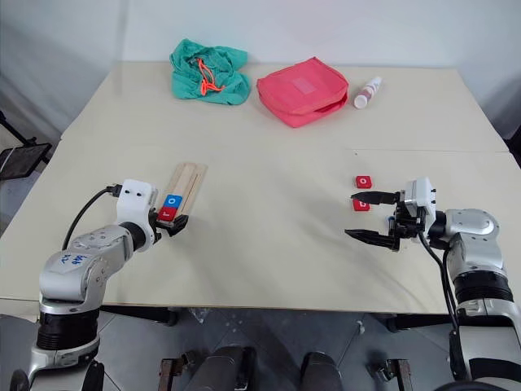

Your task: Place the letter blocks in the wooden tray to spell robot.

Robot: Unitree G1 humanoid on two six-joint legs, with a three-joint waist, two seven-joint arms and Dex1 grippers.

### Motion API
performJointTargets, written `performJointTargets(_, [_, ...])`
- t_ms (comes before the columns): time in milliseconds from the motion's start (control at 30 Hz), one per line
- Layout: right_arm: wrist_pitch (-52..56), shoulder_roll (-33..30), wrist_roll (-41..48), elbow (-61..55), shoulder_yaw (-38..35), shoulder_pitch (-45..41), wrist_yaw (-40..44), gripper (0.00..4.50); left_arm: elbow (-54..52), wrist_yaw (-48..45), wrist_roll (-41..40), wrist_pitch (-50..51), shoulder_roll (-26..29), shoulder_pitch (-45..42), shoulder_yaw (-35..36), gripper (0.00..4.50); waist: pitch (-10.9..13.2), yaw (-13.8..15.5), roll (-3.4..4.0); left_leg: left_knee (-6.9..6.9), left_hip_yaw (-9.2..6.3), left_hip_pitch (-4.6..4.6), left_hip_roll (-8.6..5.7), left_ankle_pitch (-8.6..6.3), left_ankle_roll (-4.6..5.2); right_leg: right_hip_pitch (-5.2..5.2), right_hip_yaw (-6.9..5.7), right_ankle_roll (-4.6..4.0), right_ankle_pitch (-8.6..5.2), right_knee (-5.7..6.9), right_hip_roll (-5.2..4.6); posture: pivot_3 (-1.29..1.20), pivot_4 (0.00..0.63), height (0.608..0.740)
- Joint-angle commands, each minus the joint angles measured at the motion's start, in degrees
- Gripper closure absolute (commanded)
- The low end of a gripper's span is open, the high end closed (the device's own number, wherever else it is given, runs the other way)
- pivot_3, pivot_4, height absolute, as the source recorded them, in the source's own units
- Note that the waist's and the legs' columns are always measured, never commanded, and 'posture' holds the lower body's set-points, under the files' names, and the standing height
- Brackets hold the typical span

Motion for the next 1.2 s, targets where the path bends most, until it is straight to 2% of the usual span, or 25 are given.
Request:
performJointTargets(33, [-0.1, -1.5, 1.1, 1.1, -1.3, -0.5, 3.8, 0.05, 0.5, 0.4, 1.2, 1.8, 0.2, 0.3, -1.1, 0.0, 0.0, 0.0, 0.0, 0.0, 0.01, 0.0, 0.0, 0.0, 0.0, 0.0, 0.0, 0.0, 0.0, 0.0, 0.0, 0.0, 0.15, 0.74])
performJointTargets(167, [-0.5, -0.8, 0.7, 1.7, -1.5, -0.9, 3.8, 0.05, 1.4, 0.2, 1.5, 4.1, 0.5, -0.2, -1.6, 0.0, 0.0, 0.0, 0.0, 0.01, 0.01, 0.01, 0.0, 0.0, 0.0, 0.01, 0.01, 0.0, 0.0, 0.0, 0.0, 0.0, 0.15, 0.74])
performJointTargets(333, [-1.0, -0.4, 0.0, 2.5, -1.7, -1.5, 3.8, 0.0, 2.6, 1.1, 2.4, 4.8, 0.5, -0.6, -1.4, 1.08, 0.0, -0.1, 0.01, 0.01, 0.03, 0.04, 0.01, 0.0, 0.0, 0.01, 0.03, 0.0, 0.0, 0.02, 0.0, 0.0, 0.15, 0.74])
performJointTargets(433, [-1.2, -0.4, -0.4, 3.1, -1.9, -2.0, 3.8, 0.0, 3.0, -0.4, 2.3, 1.6, 1.3, -0.3, -1.9, 1.08, 0.0, -0.1, 0.02, 0.02, 0.06, 0.07, 0.02, 0.0, -0.01, 0.01, 0.05, 0.0, 0.0, 0.06, 0.0, 0.0, 0.15, 0.74])
performJointTargets(533, [-1.4, -0.5, -0.6, 3.4, -2.0, -2.4, 3.8, 0.0, 3.5, -3.6, 3.0, -8.1, 3.1, 0.8, -3.3, 1.08, 0.0, -0.1, 0.02, 0.07, 0.06, 0.07, 0.02, 0.0, -0.01, 0.02, 0.06, 0.0, 0.0, 0.07, 0.0, 0.0, 0.15, 0.74])
performJointTargets(600, [-1.4, -0.7, -0.8, 3.5, -2.1, -2.5, 3.8, 0.0, 4.9, -10.4, 4.3, -19.3, 7.4, 2.0, -6.5, 1.08, 0.0, 0.0, 0.02, 0.07, 0.07, 0.06, 0.01, 0.0, -0.01, 0.01, 0.07, 0.0, 0.0, 0.06, 0.0, 0.0, 0.15, 0.74])
performJointTargets(667, [-1.6, -1.1, -0.7, 3.3, -2.2, -2.3, 3.8, 0.0, 6.5, -18.5, 2.8, -26.4, 10.7, 2.9, -7.9, 1.08, 0.0, -0.1, 0.03, 0.09, 0.08, 0.02, 0.02, 0.0, -0.01, -0.03, 0.06, 0.0, 0.0, 0.04, 0.01, 0.0, 0.15, 0.74])
performJointTargets(767, [-1.4, -1.6, -0.4, 2.6, -2.4, -1.7, 3.8, 0.0, 9.3, -26.9, 0.5, -34.7, 12.0, 2.2, -8.3, 1.08, 0.0, 0.0, 0.03, 0.07, 0.06, -0.02, -0.01, -0.01, -0.02, -0.04, 0.06, 0.0, 0.0, 0.0, -0.01, 0.0, 0.15, 0.74])
performJointTargets(1033, [-0.6, -4.6, 2.9, -1.2, -2.2, 2.7, 3.8, 0.0, 13.6, -40.9, -2.6, -42.1, 11.6, -3.8, -10.4, 1.08, 0.0, -0.1, 0.02, 0.1, 0.03, -0.1, -0.01, -0.02, -0.01, -0.07, -0.05, 0.0, 0.0, 0.04, -0.01, 0.0, 0.15, 0.74])
performJointTargets(1200, [-1.4, -8.4, 7.5, -4.1, -2.7, 9.4, 3.8, 0.0, 17.3, -50.0, -1.1, -46.6, 11.2, -7.8, -16.2, 1.08, 0.0, 0.0, 0.03, 0.09, 0.12, -0.07, 0.0, -0.02, 0.01, -0.07, -0.09, 0.0, 0.0, 0.08, -0.01, 0.0, 0.15, 0.74])
